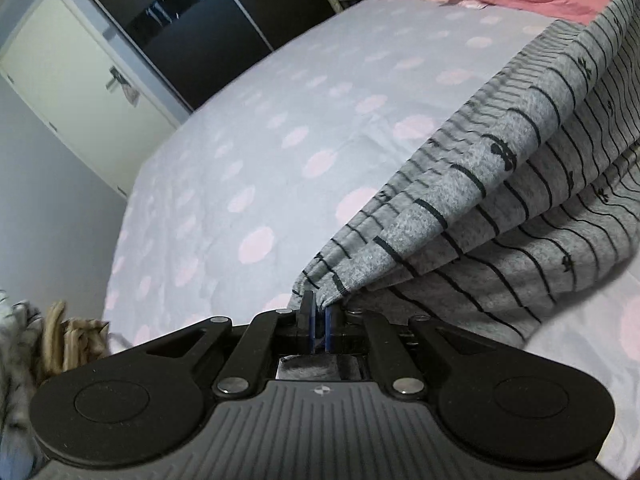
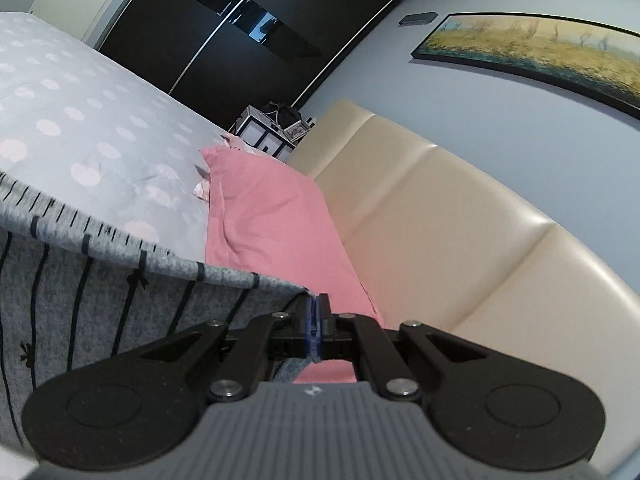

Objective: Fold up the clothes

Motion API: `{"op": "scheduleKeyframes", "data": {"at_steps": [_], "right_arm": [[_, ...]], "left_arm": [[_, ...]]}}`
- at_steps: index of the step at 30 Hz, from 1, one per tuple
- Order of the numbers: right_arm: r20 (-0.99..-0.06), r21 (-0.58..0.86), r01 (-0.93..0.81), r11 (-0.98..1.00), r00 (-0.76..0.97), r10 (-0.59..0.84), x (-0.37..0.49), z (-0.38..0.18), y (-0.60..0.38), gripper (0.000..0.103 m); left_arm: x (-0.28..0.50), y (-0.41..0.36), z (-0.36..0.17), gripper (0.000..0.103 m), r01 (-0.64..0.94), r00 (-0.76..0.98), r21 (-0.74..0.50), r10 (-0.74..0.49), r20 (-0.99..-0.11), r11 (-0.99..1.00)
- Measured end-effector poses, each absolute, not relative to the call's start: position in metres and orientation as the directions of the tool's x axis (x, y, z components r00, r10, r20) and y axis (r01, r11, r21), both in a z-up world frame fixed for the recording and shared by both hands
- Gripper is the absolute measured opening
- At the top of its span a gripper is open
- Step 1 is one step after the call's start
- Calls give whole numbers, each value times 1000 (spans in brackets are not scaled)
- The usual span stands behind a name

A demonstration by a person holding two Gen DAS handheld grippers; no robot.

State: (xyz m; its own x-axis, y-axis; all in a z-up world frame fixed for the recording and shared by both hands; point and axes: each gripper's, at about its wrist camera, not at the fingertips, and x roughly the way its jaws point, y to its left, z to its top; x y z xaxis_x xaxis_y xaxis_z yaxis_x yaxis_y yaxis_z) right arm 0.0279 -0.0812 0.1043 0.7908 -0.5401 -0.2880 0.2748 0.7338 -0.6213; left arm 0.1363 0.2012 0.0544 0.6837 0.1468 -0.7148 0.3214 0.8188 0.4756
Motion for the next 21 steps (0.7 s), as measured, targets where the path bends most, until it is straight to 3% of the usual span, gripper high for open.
{"op": "scheduleKeyframes", "data": {"at_steps": [12, 21], "right_arm": [[-396, -641, 186, 745, 751, -528, 220, 38, -67, 2], [-455, -667, 167, 726, 681, -574, 290, -41, -65, 2]], "left_arm": [[260, 216, -12, 2, 363, 559, 434, 180, -810, 824], [292, 227, -64, 2, 360, 525, 399, 170, -834, 844]]}}
